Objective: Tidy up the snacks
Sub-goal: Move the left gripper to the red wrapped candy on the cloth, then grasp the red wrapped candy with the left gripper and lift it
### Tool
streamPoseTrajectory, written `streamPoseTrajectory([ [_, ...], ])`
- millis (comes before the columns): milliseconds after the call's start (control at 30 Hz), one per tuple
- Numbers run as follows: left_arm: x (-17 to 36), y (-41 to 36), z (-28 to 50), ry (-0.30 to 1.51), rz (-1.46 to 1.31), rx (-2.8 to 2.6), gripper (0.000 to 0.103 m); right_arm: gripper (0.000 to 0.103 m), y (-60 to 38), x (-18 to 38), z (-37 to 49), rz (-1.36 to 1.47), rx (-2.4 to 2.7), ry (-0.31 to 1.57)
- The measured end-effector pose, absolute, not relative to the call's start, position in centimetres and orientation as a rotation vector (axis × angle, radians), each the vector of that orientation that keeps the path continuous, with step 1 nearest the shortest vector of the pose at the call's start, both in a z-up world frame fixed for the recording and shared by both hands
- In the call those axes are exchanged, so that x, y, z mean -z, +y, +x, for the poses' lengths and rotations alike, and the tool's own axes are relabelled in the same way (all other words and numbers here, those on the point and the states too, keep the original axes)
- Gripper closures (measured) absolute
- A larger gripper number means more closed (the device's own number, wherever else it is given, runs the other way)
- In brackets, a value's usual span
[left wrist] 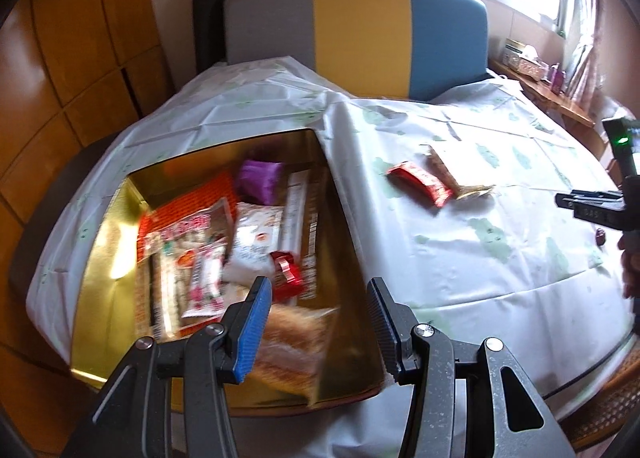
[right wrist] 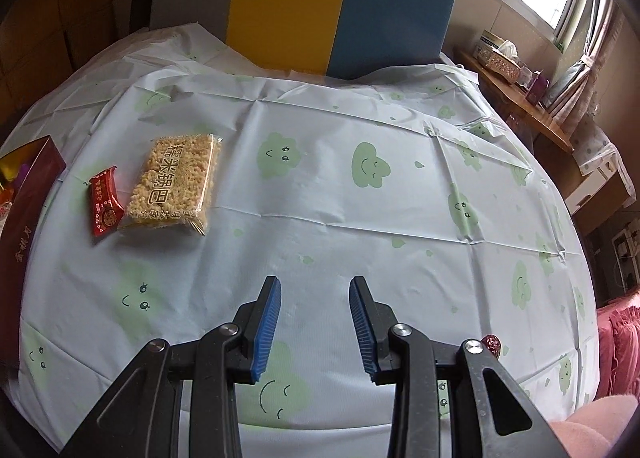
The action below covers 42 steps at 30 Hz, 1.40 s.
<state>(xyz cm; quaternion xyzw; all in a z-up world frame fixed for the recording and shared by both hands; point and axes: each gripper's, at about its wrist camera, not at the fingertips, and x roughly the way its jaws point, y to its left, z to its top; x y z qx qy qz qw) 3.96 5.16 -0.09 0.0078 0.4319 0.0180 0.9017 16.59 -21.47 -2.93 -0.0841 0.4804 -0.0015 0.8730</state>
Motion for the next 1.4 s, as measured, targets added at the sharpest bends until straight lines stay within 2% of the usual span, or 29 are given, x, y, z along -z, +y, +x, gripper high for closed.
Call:
streamPoseTrajectory([
  [500, 1.4, -1.3, 11.1, 0.999, -0.027, 0.065, 0.053, 0.067, -21.3, 2.5, 16.5, -0.154, -0.017, 0.992],
  [800, 3.9, -1.9, 17.3, 1.084, -0.132, -0.019, 0.053, 0.067, -21.1, 2.3, 16.5, -0.146, -0.033, 0.984],
  [1167, 5.9, -3.3, 21.8, 1.093, -0.184, -0.063, 0.052, 0.067, -20.6, 2.4, 16.5, -0.156, -0.054, 0.983],
  [1267, 6.9, -3.5, 22.6, 1.093, -0.190, -0.061, 0.047, 0.067, -20.6, 2.3, 16.6, -0.153, -0.060, 0.984],
  [1333, 7.0, -3.5, 22.7, 1.095, -0.202, -0.040, 0.052, 0.067, -20.6, 2.4, 16.7, -0.153, -0.061, 0.985],
  [1367, 6.9, -3.5, 22.6, 1.091, -0.216, -0.018, 0.065, 0.067, -20.6, 2.5, 16.7, -0.152, -0.062, 0.988],
  [1400, 6.8, -3.4, 22.2, 1.079, -0.231, 0.019, 0.074, 0.067, -20.6, 2.5, 16.7, -0.153, -0.061, 0.991],
])
